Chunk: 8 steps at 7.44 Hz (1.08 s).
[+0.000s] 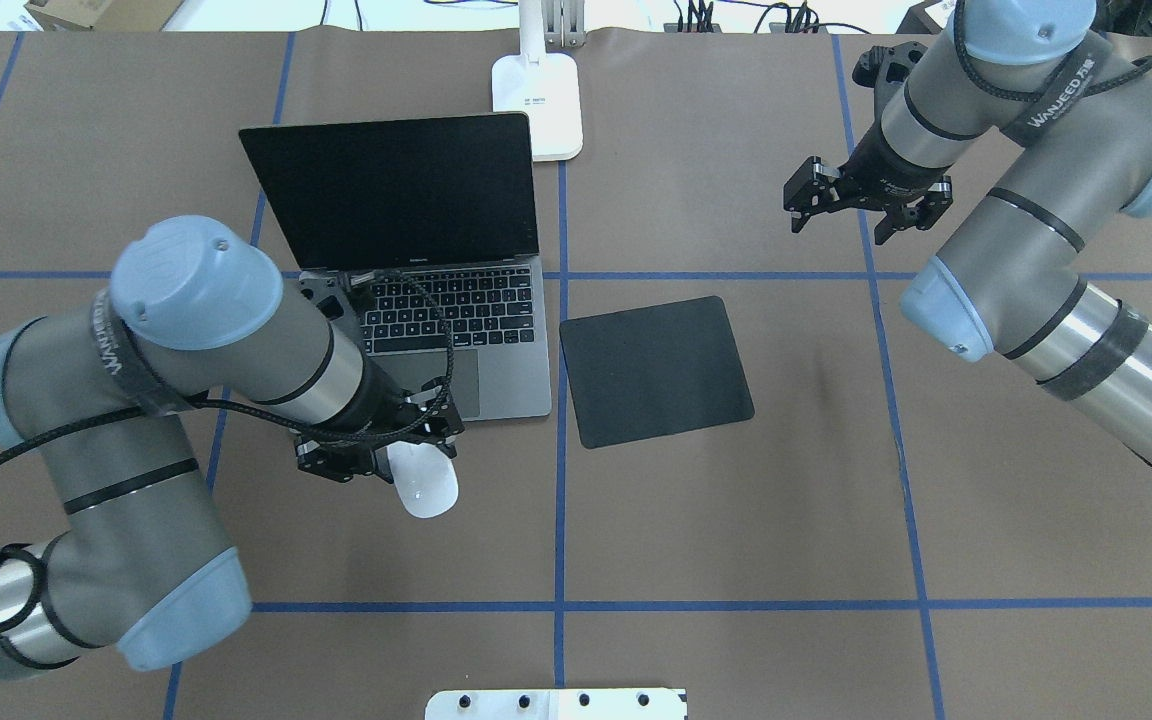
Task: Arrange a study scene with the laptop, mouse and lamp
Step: 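Carry the white mouse in the left gripper toward the mouse pad, then lower the white mouse onto the black mouse pad with the left gripper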
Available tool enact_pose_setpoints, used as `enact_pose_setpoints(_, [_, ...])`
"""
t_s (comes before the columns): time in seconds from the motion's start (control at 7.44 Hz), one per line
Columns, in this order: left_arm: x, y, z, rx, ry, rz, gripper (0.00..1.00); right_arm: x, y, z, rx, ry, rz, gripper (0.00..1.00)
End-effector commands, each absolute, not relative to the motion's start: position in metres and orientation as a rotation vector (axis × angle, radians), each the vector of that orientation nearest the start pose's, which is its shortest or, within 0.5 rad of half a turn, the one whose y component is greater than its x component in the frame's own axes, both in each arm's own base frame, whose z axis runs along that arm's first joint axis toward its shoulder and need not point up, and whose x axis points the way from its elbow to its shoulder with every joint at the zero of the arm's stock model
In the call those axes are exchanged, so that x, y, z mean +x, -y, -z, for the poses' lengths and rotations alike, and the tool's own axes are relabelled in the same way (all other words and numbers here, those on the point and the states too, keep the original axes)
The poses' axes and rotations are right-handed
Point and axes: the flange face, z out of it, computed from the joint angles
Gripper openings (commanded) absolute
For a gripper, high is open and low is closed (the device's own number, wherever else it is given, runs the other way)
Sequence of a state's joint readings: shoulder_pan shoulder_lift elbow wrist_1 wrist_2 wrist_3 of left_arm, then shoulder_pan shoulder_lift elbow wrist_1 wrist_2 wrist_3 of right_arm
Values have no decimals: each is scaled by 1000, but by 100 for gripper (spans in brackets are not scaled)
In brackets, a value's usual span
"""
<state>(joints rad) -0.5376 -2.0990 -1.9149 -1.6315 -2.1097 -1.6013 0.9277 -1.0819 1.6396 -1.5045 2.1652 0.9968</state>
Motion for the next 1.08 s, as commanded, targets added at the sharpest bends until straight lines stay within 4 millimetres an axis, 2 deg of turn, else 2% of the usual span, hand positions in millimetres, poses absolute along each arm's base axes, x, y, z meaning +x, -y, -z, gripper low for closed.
enact_pose_setpoints(0.0, [536, 421, -143, -194, -994, 274, 39, -316, 580, -354, -11, 821, -176, 99])
enact_pose_setpoints(0.27, [586, 459, -83, -113, -978, 288, 39, -298, 583, -344, 16, 835, -197, 99])
enact_pose_setpoints(0.54, [620, 484, -80, -39, -910, 231, 39, -293, 584, -344, 40, 824, -206, 99])
enact_pose_setpoints(0.67, [646, 499, -71, -40, -865, 221, 39, -291, 582, -344, 45, 824, -206, 99])
enact_pose_setpoints(0.94, [673, 501, -83, -2, -810, 178, 39, -292, 582, -348, 43, 818, -208, 99])
